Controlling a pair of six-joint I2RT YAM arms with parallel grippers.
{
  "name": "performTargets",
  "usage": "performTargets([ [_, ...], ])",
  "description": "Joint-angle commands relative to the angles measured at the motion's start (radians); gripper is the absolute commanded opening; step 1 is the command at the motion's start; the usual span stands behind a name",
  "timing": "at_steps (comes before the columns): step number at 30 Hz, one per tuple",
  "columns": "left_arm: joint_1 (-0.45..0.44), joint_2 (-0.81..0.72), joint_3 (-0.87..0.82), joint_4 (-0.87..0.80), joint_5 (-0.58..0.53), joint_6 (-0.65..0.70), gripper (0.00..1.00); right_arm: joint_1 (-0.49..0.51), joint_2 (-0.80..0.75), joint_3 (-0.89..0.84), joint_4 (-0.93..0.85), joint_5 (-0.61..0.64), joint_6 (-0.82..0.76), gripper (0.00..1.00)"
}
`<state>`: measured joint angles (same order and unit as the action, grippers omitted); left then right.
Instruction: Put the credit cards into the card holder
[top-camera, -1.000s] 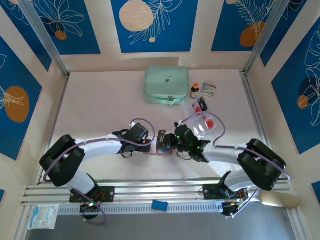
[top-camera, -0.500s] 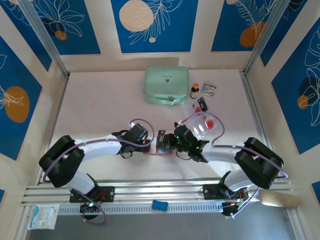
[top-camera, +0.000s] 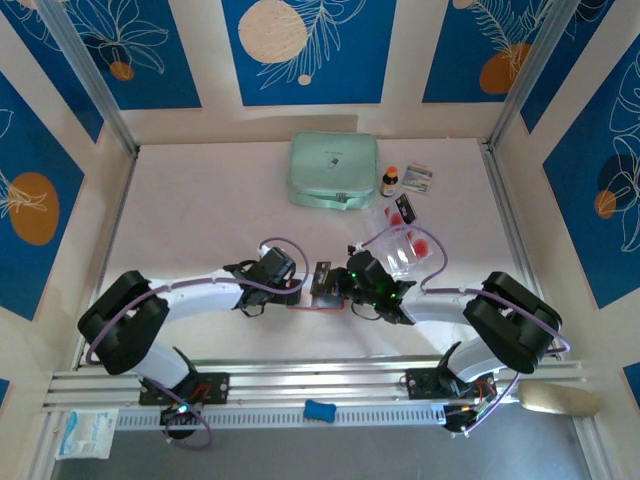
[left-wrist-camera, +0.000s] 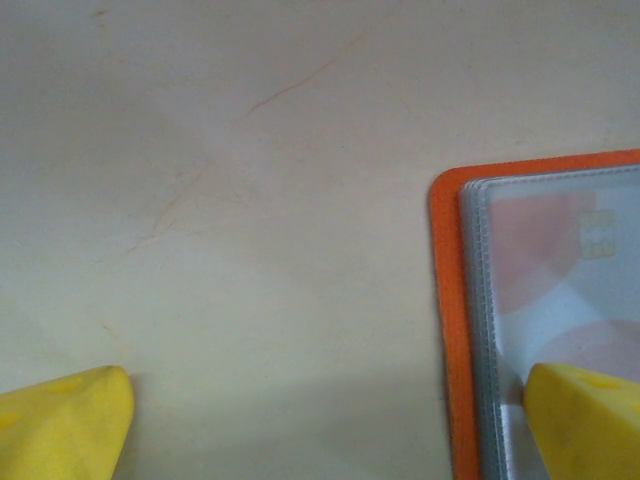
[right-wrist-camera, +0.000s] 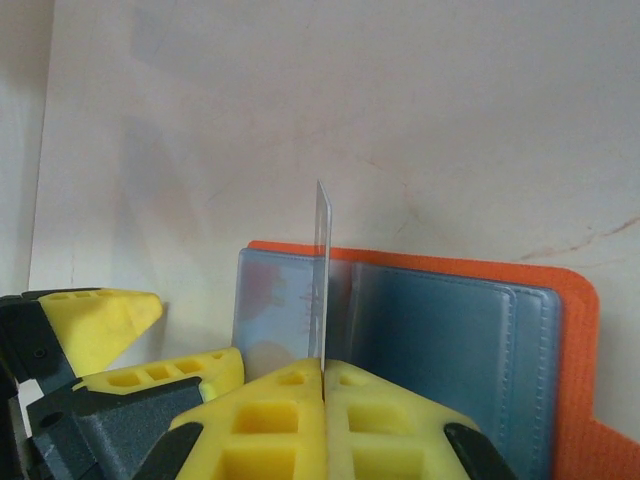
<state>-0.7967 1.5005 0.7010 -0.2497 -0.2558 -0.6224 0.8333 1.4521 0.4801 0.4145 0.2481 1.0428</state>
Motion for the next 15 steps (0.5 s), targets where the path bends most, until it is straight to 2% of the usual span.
performTargets([
  [1,0.009,-0.006,-0.023,-0.04,-0.022,0.0,1.0,0.011,0.016,-0.022,0.028,0.013,0.016,0.0],
  [15,0.009,-0.012,-0.025,-0.042,-0.025,-0.001,1.0,0.039,0.013,-0.056,0.045,0.014,0.044,0.0],
])
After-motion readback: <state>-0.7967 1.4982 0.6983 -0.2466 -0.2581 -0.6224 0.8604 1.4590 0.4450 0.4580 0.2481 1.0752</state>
